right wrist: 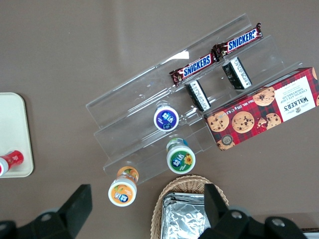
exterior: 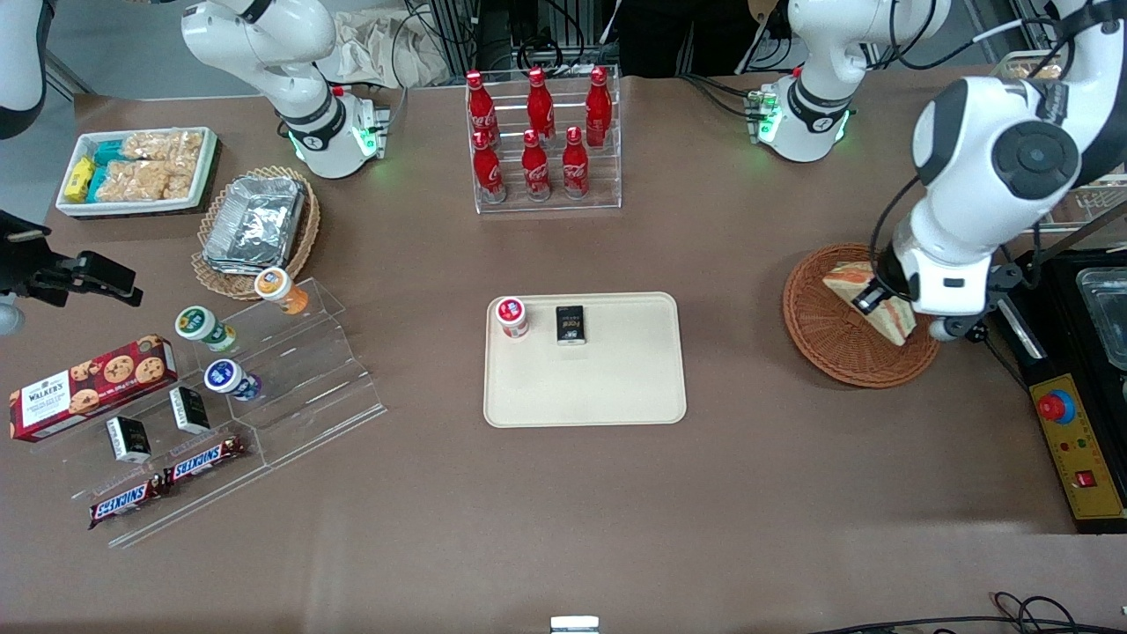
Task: Place sandwich from basket to tray
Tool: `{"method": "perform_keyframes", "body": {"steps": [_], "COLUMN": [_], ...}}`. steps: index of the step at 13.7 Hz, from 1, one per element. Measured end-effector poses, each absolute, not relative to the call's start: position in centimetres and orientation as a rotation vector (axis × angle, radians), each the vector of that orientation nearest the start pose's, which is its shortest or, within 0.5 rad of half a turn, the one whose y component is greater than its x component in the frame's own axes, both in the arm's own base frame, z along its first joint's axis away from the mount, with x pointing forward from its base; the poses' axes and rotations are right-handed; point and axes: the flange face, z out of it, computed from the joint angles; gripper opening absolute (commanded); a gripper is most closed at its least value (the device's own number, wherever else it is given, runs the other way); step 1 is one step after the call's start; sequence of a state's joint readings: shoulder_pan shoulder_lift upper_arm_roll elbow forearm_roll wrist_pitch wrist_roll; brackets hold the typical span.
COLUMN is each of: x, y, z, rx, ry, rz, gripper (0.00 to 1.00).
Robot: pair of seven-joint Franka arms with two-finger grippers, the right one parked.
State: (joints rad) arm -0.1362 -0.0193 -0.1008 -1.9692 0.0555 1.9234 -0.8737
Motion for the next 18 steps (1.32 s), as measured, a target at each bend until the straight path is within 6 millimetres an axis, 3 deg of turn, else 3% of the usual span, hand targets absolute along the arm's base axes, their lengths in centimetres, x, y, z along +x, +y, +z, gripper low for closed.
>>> {"method": "perform_keyframes", "body": {"steps": [2,4,7,9,13,15,17,18], "x": [53.1,52.7,52.7,53.2,54.3,54.7,55.0,55.1], "y": [-17.8,-23.6,-31.0,-34.5,-39.2,-39.6,-39.8,-39.8], "z": [48.7,48.0,44.9,41.5,33.5,30.0,27.8,27.1], "rx": [-2.998,-3.047,-3.087,-3.093,-3.178,-3.176,-3.186,-3.182], "ry": [-0.759,-0.594,-0.368,-0.251,-0.141,-0.097,-0.077,-0.057], "rz": [-0.027,-0.009,0.033,0.040,0.010,-0.001,0.002,-0.002], "gripper": [0.00,0.00,0.00,0.00,0.00,0.00,0.00,0.81]}}
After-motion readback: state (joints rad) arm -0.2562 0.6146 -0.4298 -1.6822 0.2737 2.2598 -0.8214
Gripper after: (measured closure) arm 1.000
